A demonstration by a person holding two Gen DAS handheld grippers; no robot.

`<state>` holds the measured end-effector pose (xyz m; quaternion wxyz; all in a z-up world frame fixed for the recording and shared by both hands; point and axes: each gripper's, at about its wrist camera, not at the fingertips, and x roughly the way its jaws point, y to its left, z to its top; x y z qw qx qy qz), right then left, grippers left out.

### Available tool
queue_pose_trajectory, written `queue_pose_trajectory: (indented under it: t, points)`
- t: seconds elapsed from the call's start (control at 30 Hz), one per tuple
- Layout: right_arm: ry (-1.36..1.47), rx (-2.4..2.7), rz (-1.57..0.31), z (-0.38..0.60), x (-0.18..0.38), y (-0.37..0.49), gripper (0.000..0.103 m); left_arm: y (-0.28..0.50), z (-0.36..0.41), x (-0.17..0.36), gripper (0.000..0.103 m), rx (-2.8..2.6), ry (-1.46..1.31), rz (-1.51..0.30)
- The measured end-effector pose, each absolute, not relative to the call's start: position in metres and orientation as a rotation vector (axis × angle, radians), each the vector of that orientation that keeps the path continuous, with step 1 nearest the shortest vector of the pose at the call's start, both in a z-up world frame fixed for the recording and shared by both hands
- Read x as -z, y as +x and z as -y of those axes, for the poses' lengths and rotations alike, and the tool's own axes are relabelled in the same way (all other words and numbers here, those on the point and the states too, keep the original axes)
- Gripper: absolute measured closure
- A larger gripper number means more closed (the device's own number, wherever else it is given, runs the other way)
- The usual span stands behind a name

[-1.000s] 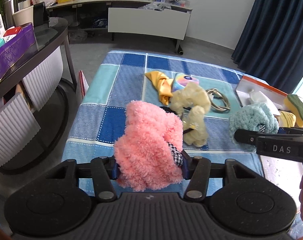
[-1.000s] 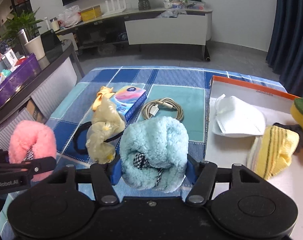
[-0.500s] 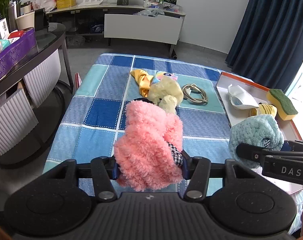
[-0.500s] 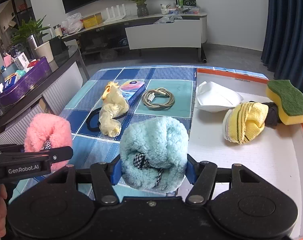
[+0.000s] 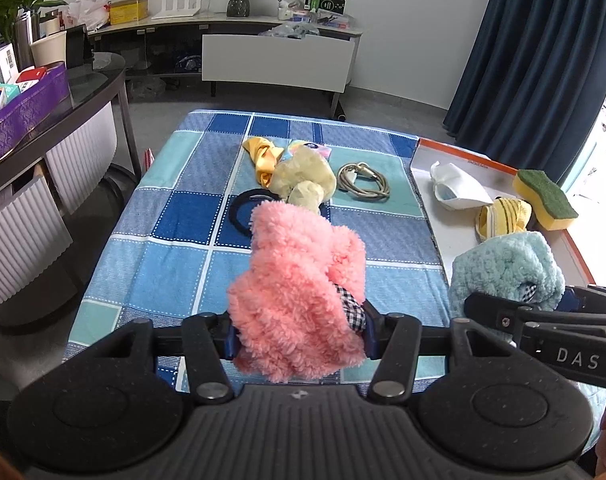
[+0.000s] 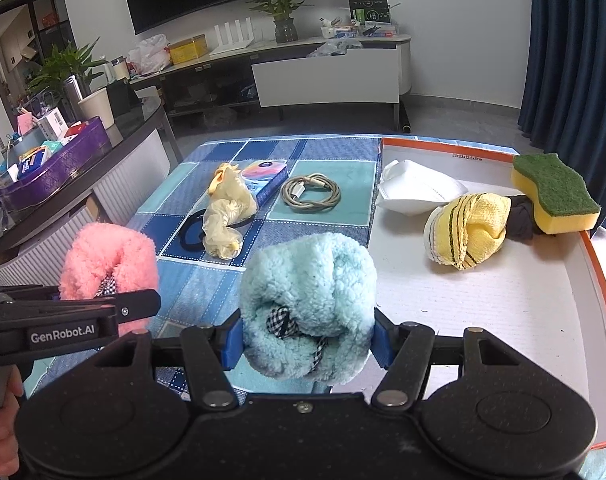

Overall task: Organize soft objects
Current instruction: 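Carry the pink and light-blue fluffy pouches over the white box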

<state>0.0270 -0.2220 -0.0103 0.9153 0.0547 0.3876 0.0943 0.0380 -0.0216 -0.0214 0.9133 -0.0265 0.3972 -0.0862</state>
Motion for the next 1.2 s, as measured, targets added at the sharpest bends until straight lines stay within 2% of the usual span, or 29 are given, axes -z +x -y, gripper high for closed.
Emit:
queue_pose_trajectory:
  t: [1.2]
  points:
    - [0.144, -0.107, -0.733, 0.272, -0.004, -0.01, 0.03, 0.013, 0.093, 0.003, 0.048, 0.316, 0.021, -0.772]
